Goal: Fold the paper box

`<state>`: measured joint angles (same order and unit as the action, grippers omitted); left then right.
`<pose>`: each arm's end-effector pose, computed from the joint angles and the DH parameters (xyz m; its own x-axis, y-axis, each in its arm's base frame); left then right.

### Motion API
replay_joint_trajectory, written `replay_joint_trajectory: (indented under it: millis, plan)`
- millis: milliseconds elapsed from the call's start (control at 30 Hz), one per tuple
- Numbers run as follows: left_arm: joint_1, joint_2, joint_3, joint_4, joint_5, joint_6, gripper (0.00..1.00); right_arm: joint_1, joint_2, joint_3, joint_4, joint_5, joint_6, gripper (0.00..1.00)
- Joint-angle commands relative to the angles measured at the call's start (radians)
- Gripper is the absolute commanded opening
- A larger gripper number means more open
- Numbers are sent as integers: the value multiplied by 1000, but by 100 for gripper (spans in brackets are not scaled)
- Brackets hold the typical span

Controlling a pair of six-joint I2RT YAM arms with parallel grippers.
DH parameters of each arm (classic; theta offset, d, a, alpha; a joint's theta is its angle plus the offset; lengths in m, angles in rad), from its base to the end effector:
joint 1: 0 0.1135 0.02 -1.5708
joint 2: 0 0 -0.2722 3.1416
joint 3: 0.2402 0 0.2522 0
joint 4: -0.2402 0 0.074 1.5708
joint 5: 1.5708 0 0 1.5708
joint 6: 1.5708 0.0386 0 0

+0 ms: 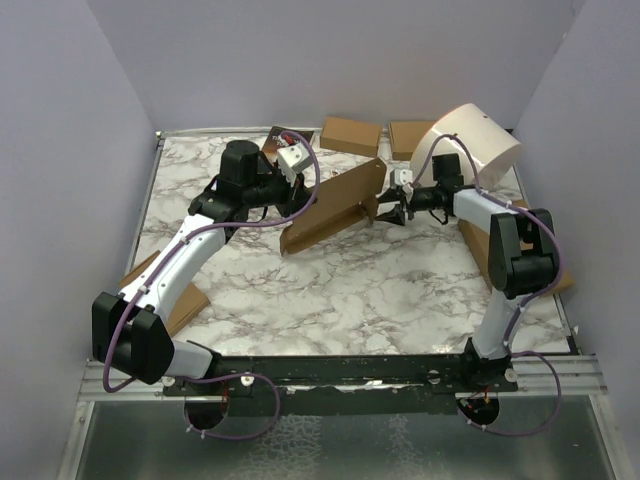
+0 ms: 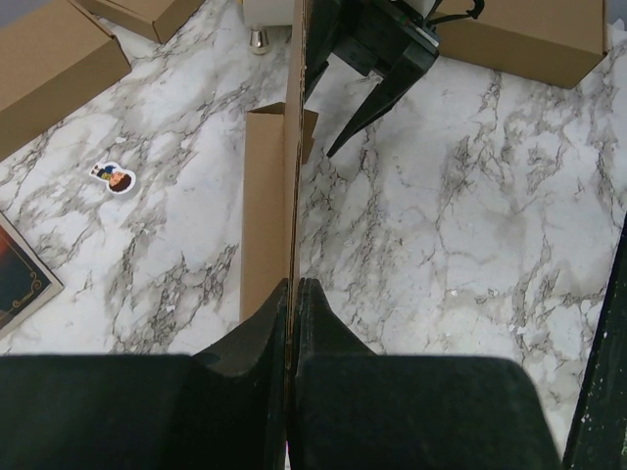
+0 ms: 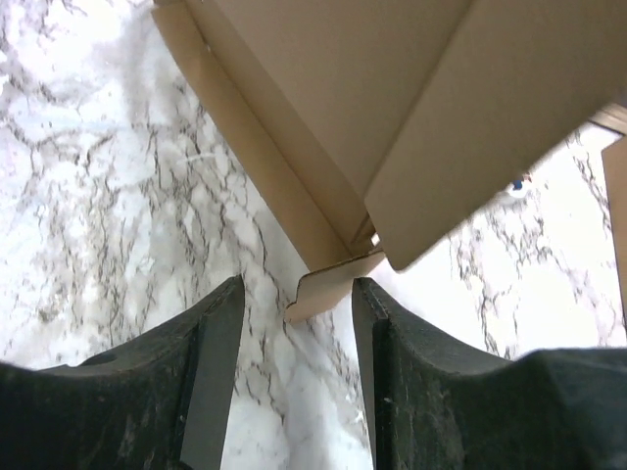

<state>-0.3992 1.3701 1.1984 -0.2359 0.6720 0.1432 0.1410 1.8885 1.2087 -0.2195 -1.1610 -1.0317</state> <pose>0.2791 -0.1438 0.3562 -0.2429 0.2237 -0.9439 0.8744 0.4718 -0.1132 0.3800 0.0897 0.1948 0.1350 -0.3262 -0.9356 -0.9840 0.0669 -0.1653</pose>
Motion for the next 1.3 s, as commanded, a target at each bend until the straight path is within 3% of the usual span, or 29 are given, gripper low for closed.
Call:
replay_joint_trajectory:
  millis: [0,300,367,500,633,900,1100,1267]
  plan:
    - [1,-1,-3,-55,45,-13,0,-47,-36,25,-156,1,-174,49]
    - [2,-2,-1,-58,50,-15,0,-76,-103,34,-292,-6,-328,52]
    - [2,-2,-1,-58,51,-16,0,-76,-124,2,-181,27,-227,50]
    - [2,-1,0,-57,52,-16,0,-71,-149,-108,227,178,149,22]
    - [2,0,1,-56,57,-17,0,-39,-128,-141,336,262,220,20]
    - [2,-1,0,-59,58,-11,0,16,-56,-131,418,261,277,30]
    - [2,15,11,-53,64,-14,0,47,-55,-152,353,110,127,43]
    - [2,25,13,-46,74,-17,0,66,-30,-124,358,147,149,44]
